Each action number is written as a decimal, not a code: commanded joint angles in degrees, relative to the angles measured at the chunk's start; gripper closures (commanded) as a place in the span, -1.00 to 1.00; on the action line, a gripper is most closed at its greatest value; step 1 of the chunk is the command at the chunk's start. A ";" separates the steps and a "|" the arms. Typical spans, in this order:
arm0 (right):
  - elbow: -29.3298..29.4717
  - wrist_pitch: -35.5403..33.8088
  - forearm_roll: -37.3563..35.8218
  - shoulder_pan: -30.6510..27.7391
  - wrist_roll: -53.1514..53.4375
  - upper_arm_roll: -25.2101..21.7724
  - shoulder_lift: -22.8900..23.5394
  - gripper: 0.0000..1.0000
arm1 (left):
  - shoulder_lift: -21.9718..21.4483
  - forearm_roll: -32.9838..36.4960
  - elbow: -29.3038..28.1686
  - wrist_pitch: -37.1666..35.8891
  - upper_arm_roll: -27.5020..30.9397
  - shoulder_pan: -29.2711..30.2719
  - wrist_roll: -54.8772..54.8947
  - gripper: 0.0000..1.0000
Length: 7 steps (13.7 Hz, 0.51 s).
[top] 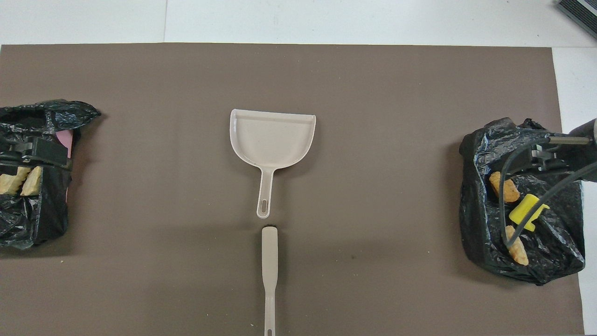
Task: Sweep and dump trash in bin
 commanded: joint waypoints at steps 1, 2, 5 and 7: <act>-1.51 1.09 0.44 -0.15 -1.84 -0.35 -1.24 -1.00 | 2.89 0.74 5.62 -3.86 -0.56 0.57 0.64 -1.00; -1.60 1.09 0.44 -0.15 -1.84 -0.43 -1.24 -1.00 | 2.80 0.83 5.62 -3.68 -0.56 0.48 0.73 -1.00; -1.51 1.18 0.44 -0.15 -1.92 -0.43 -1.16 -1.00 | 2.71 1.09 5.53 -3.25 -0.48 0.30 0.73 -1.00; -1.51 1.09 0.44 -0.15 -1.92 -0.35 -1.16 -1.00 | 2.71 0.92 5.53 -2.81 -0.48 0.22 0.73 -1.00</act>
